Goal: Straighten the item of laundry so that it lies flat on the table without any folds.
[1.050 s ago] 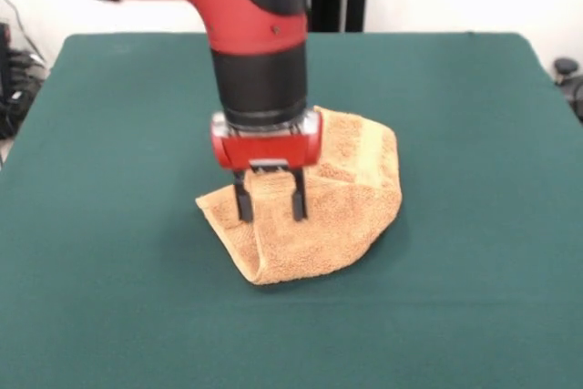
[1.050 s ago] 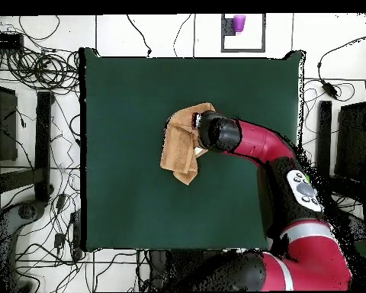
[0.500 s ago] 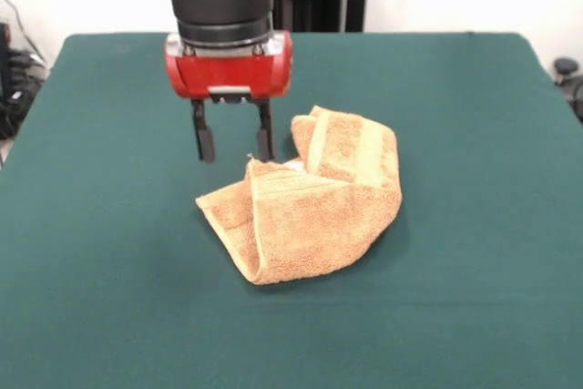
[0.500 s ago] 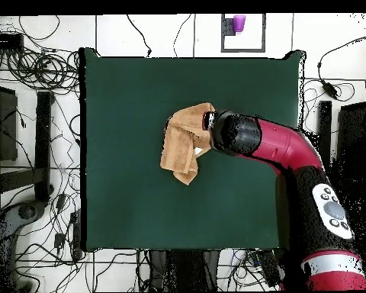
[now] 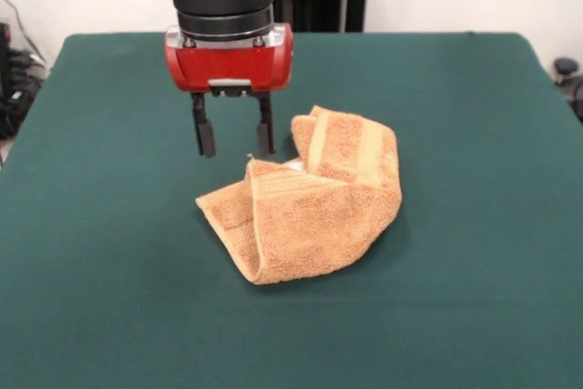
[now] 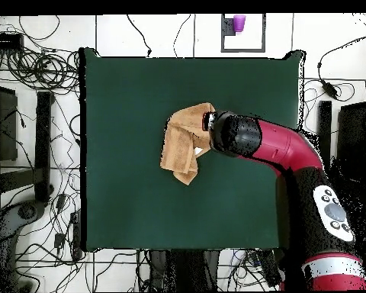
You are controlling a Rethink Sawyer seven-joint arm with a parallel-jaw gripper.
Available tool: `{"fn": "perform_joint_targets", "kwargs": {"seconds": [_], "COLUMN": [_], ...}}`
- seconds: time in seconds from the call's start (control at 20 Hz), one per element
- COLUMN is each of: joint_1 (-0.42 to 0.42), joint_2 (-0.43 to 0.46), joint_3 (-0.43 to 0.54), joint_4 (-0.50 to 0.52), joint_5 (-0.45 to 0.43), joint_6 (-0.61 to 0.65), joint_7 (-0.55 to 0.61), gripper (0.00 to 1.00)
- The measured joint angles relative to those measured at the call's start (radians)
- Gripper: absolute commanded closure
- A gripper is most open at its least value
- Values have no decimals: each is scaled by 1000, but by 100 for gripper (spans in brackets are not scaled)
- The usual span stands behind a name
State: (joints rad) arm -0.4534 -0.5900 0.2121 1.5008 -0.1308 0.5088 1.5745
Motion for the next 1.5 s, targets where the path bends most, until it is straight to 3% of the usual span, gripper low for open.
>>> {"fn": "perform_joint_targets", "kwargs": {"seconds": [0.75,1.5], "joint_1": [2,7], "joint_2": [14,131], "joint_3": [0,0], "joint_4": [17,30], "joint_5": [-72,-83], "joint_6": [-61,-231], "joint_7": [0,0], "gripper": [0,0]}}
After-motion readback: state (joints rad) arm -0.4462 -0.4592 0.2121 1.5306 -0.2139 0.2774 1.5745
